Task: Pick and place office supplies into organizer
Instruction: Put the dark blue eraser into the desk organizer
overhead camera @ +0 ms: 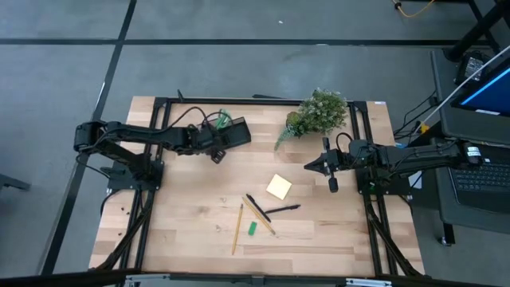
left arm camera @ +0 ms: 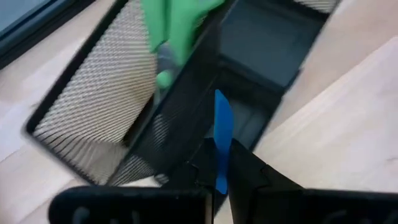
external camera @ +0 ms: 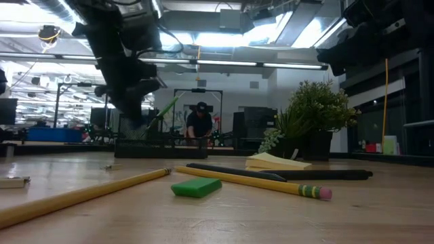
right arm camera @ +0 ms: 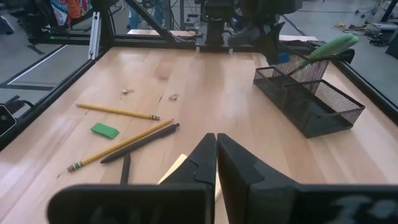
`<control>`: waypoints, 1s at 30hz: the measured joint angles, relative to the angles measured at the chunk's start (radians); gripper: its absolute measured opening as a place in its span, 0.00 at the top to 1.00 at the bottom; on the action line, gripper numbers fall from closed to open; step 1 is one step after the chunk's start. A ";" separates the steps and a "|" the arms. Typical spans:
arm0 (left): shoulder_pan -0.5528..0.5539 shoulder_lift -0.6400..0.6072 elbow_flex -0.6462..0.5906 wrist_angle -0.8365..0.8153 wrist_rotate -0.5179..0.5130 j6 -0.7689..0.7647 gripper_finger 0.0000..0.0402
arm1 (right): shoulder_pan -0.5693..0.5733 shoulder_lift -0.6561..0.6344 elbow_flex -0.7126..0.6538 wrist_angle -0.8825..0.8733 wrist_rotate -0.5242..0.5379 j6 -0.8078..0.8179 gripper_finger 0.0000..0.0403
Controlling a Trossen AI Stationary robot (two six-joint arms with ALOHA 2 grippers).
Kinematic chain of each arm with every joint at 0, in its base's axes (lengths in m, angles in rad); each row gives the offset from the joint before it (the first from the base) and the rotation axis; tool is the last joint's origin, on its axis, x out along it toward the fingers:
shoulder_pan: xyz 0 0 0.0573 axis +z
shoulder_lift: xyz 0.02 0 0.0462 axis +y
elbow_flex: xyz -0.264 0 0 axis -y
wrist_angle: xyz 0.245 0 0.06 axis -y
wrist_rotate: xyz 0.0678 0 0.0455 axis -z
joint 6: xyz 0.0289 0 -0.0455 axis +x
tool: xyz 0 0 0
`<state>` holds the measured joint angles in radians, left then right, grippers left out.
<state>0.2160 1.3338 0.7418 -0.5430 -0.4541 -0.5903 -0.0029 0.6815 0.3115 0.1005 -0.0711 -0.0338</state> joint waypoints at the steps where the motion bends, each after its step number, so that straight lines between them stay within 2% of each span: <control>1: 0.003 0.001 0.000 0.014 0.006 0.013 0.98 | 0.000 0.000 0.000 0.000 0.000 0.000 0.96; 14: 0.004 0.163 0.011 0.027 0.004 0.042 0.98 | 0.000 0.000 0.000 -0.008 0.000 0.000 0.96; 30: 0.016 0.172 0.012 0.025 0.008 0.047 0.86 | 0.000 0.000 0.000 -0.009 0.000 0.003 0.96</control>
<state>0.2321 1.5063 0.7536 -0.5182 -0.4465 -0.5438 -0.0029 0.6815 0.3119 0.0917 -0.0711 -0.0311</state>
